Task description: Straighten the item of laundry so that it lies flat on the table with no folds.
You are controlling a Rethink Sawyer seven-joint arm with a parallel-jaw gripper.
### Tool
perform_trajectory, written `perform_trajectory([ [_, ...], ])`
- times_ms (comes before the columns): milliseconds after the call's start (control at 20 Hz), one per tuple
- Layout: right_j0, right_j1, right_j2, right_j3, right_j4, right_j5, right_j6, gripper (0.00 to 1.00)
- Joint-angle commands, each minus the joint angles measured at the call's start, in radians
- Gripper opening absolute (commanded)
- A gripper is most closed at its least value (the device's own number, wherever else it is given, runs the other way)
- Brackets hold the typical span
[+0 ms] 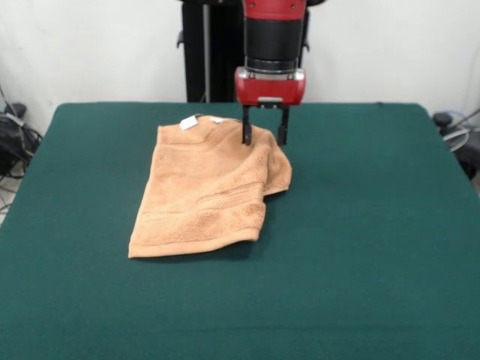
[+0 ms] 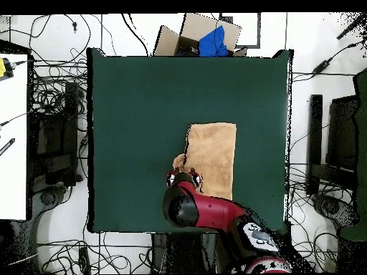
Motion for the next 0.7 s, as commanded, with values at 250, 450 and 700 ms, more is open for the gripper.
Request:
perform_trajectory([
  [250, 0.008, 0.034, 0.042, -0.151, 0.075, 0.112, 0.160, 1.00],
  [450, 0.016, 0.063, 0.034, -0.185, 0.082, 0.103, 0.160, 1.00],
  [700, 0.021, 0.090, 0.029, -0.214, 0.090, 0.102, 0.162, 1.00],
])
